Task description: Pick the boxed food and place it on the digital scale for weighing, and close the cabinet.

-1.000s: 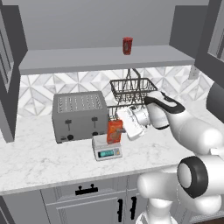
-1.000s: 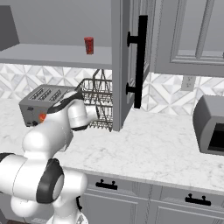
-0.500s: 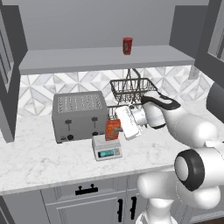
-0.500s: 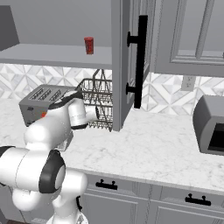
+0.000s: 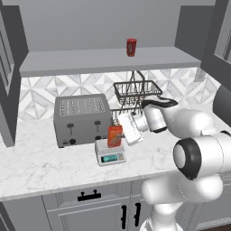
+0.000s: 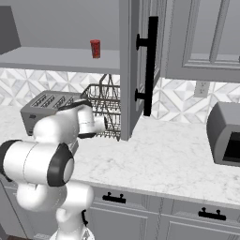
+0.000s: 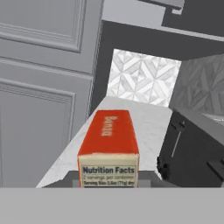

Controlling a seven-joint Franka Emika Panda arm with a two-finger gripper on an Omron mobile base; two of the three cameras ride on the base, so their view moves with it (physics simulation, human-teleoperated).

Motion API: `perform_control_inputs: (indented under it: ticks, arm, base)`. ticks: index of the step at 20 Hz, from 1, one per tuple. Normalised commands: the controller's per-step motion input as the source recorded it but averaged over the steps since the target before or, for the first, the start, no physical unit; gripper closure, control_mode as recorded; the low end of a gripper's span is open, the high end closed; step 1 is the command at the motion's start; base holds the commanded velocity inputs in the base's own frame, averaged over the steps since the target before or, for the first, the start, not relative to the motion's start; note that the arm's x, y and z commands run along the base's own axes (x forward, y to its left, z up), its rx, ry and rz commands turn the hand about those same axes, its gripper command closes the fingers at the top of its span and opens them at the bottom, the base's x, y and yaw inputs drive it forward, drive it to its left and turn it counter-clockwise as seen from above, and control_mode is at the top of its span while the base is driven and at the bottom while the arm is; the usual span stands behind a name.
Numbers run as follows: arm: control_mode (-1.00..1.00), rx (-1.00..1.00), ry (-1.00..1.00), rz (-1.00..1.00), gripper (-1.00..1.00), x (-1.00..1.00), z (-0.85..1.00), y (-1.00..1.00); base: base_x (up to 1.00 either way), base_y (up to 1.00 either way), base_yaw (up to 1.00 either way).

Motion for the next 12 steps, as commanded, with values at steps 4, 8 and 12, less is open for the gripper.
perform_control_inputs:
  ticks: [4, 8, 12]
  arm:
    - [-1.00, 0.00, 0.08, 0.00, 1.00, 0.20, -0.24, 0.04]
    - [-1.00, 0.00, 0.00, 0.00, 1.00, 0.24, -0.09, 0.01]
    - [-1.00, 0.01, 0.01, 0.00, 1.00, 0.21, 0.00, 0.08]
  base:
    - [0.00, 0.00, 0.00]
    - [0.00, 0.00, 0.00]
    - [0.00, 0.00, 0.00]
